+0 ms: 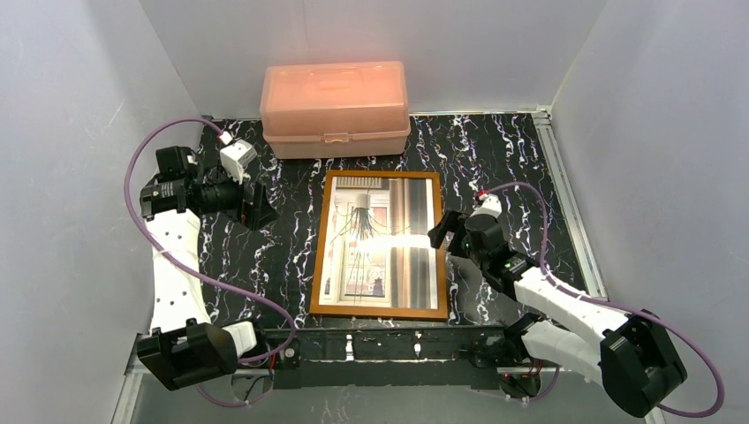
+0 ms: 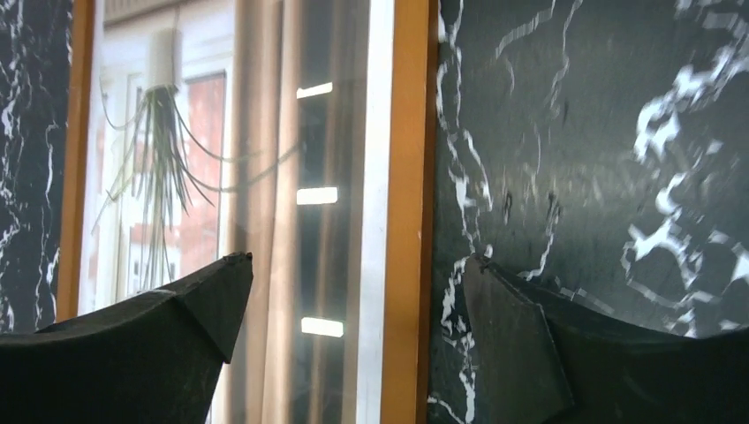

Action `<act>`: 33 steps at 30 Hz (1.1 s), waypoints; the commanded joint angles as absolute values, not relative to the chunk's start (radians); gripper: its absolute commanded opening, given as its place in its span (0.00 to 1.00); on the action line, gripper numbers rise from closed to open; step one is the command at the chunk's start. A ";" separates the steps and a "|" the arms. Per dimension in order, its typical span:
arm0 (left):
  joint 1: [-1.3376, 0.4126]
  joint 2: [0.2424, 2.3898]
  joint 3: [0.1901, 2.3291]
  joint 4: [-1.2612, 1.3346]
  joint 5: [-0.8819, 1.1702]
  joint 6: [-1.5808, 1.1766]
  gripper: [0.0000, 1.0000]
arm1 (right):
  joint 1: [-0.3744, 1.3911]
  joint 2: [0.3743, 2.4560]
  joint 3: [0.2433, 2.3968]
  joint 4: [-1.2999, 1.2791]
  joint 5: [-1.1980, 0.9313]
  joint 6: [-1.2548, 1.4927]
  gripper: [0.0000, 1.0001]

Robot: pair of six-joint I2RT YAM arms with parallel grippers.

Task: Put the photo into the frame

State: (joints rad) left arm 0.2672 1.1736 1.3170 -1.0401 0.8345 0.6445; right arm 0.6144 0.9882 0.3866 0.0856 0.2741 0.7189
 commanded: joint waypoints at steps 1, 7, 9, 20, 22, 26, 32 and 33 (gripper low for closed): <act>0.273 1.165 1.251 -0.937 0.787 0.476 0.99 | 0.607 0.993 0.547 0.051 0.382 0.592 0.99; 0.273 1.135 1.051 -0.607 0.621 0.239 0.99 | 0.603 1.073 0.678 0.006 0.660 0.403 0.99; 0.273 1.127 0.960 -0.465 0.540 0.167 0.99 | 0.603 1.113 0.661 0.065 0.808 0.371 0.99; 0.272 1.305 0.582 0.188 0.585 0.063 0.99 | 0.455 1.295 0.513 0.534 0.966 0.157 0.99; 0.272 1.345 0.561 0.267 0.590 0.079 0.98 | 0.412 1.313 0.484 0.598 0.939 0.132 0.99; 0.272 1.366 0.453 0.539 0.561 -0.006 0.99 | 0.350 1.368 0.435 0.730 0.895 0.075 0.99; 0.272 1.397 0.423 0.698 0.486 -0.106 0.99 | 0.279 1.452 0.398 0.842 0.834 0.002 0.99; 0.272 1.405 0.415 0.728 0.484 -0.116 0.98 | 0.265 1.465 0.390 0.865 0.813 0.002 0.99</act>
